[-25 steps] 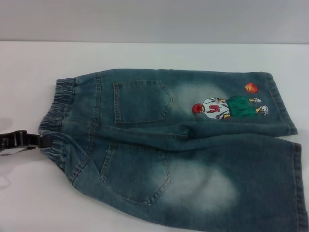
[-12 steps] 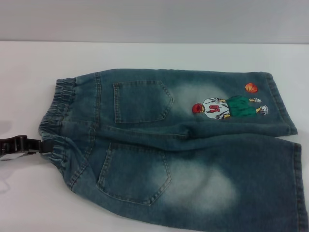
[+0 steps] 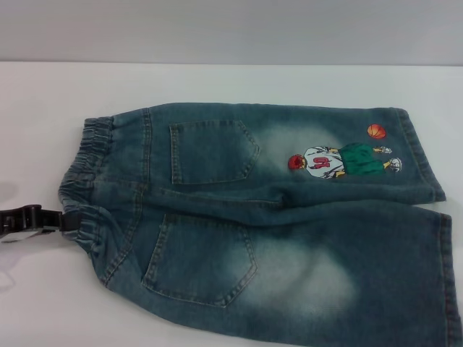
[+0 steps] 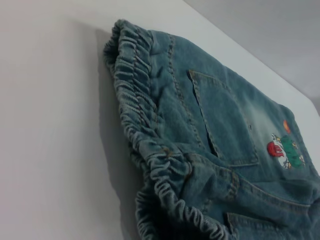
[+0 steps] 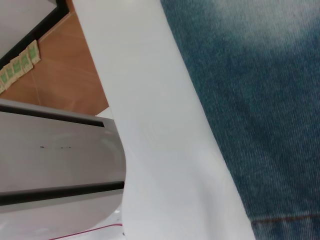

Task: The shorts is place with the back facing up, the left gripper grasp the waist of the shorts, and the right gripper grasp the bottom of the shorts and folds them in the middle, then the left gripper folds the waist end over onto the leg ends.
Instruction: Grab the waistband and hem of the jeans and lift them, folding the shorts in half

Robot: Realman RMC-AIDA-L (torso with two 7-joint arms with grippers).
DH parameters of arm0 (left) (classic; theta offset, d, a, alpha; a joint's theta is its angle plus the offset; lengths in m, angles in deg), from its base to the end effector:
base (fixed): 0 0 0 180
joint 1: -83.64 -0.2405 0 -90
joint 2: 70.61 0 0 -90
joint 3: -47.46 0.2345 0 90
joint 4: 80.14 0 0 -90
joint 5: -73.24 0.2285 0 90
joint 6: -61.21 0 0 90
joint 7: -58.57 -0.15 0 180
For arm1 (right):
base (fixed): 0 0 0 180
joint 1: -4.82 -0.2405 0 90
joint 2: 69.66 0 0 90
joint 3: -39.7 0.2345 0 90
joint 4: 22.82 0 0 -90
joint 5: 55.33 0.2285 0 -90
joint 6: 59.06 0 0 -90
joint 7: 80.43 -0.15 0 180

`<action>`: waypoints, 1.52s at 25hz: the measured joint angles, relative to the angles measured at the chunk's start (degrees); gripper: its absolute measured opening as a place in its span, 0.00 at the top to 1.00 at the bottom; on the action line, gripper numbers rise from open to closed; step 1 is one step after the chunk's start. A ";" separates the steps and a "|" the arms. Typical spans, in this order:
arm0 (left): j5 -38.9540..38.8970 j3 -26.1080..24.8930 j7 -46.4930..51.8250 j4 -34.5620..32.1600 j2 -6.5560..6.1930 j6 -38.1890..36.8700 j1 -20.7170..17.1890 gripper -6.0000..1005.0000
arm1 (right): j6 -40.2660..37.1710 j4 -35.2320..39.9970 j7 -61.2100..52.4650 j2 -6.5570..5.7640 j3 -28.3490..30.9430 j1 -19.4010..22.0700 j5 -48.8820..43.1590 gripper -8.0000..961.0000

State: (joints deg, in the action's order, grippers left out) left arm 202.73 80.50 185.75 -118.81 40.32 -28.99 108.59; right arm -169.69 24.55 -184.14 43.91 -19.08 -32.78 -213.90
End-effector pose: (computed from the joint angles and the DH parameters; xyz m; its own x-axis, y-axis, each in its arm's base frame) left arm -0.3412 0.3067 0.0661 0.1590 0.9111 0.3803 0.9826 -0.1834 0.0285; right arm 0.2818 0.2945 0.0399 0.7134 -0.4410 0.5446 -0.5787 -0.8090 0.1031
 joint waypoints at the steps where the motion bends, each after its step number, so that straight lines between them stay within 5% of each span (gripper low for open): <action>1: 0.01 0.00 0.00 0.00 -0.01 -0.11 -0.01 0.95 | 0.01 0.01 0.00 0.00 0.05 0.00 0.00 0.38; 27: 0.06 0.09 -1.23 0.00 -0.20 -0.83 -0.80 0.95 | 1.10 3.18 -1.19 0.25 0.72 -0.85 0.45 0.38; 38: 0.05 0.09 -1.51 0.00 -0.02 -0.70 -0.77 0.95 | 1.21 4.55 -1.23 2.04 0.43 -2.01 0.47 0.38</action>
State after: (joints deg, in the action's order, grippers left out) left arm 202.79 80.59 184.24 -118.81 40.30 -29.69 107.81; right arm -168.47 29.10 -185.36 45.94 -18.65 -34.79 -213.44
